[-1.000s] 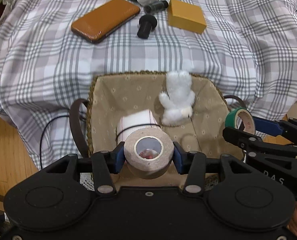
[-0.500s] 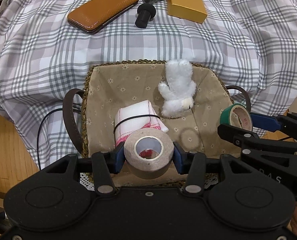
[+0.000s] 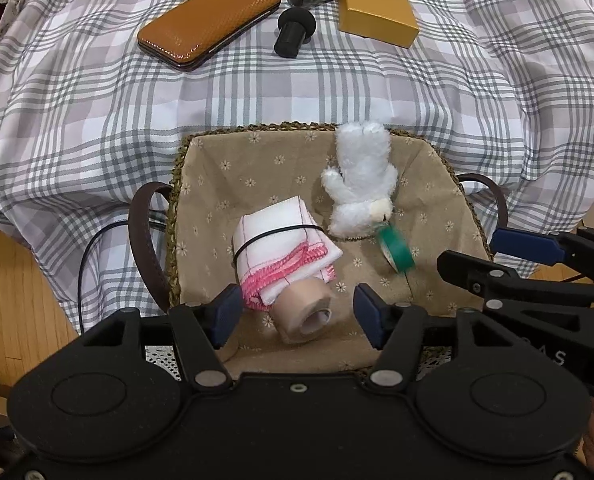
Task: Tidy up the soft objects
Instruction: 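Open the left tool to drop the beige tape while the right tool drops the green tape into the basket, then move both tools from the basket toward the pouch and snowman plush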
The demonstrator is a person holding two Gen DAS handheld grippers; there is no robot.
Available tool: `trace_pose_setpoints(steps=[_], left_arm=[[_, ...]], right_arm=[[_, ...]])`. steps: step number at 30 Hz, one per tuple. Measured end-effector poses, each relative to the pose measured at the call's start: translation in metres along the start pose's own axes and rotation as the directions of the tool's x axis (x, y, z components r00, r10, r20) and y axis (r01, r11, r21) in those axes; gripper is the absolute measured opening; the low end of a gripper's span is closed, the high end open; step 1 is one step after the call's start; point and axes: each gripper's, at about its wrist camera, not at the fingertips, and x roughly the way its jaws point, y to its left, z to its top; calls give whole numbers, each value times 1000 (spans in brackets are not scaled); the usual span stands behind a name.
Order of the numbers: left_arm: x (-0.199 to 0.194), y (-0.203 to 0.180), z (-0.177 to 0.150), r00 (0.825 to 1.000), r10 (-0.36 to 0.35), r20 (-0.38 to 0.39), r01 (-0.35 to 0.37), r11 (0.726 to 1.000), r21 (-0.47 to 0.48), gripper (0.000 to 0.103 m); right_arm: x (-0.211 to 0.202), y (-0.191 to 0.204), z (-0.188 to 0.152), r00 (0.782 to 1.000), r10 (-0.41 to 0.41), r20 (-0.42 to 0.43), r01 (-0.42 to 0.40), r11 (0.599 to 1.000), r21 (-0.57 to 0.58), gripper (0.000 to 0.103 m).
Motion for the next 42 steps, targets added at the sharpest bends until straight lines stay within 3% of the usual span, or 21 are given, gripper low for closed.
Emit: trace_pose_setpoints(steps=[33,42], left_arm=[[3,0,5,999,43,-2,-43,999,-12,69],[13,1,10,997,58,-55,-60,998,-21,70]], right_arm=[[12,-10,7,1000,-10,-14,10,999,40,59],[20,-14,11,999,-5,-34,7,999,51,66]])
